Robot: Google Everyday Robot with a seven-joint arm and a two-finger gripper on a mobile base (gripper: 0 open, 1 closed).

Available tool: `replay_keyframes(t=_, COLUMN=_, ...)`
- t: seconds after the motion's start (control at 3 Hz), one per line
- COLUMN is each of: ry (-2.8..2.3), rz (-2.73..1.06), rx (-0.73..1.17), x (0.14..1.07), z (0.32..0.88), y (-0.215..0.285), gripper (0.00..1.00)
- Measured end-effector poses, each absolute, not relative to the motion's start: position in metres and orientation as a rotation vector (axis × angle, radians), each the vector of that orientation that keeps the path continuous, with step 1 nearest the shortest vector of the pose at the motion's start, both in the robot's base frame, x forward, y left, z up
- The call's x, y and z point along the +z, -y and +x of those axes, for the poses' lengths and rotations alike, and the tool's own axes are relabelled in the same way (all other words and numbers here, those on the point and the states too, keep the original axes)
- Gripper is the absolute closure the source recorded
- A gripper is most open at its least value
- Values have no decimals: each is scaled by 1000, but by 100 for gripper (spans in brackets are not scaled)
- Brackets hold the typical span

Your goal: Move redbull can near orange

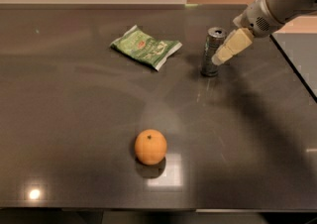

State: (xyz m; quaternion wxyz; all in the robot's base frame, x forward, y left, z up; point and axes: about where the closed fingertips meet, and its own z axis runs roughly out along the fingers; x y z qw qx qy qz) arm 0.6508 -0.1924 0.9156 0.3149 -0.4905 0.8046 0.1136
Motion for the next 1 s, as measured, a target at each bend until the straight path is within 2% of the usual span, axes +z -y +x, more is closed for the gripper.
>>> replay_keyframes(t=0.33, ry=-2121, rz=-1271, rx=334, x=911, z=661, y=187, gripper=0)
replay_keyframes(t=0.67, ry=-2107, rz=-1258, rx=376, x=910, z=665, y=179, gripper=18)
replay_keyframes(t=1.0, ry=-2084, rz=-1253, rx=417, x=913, z=663, y=173, gripper=41)
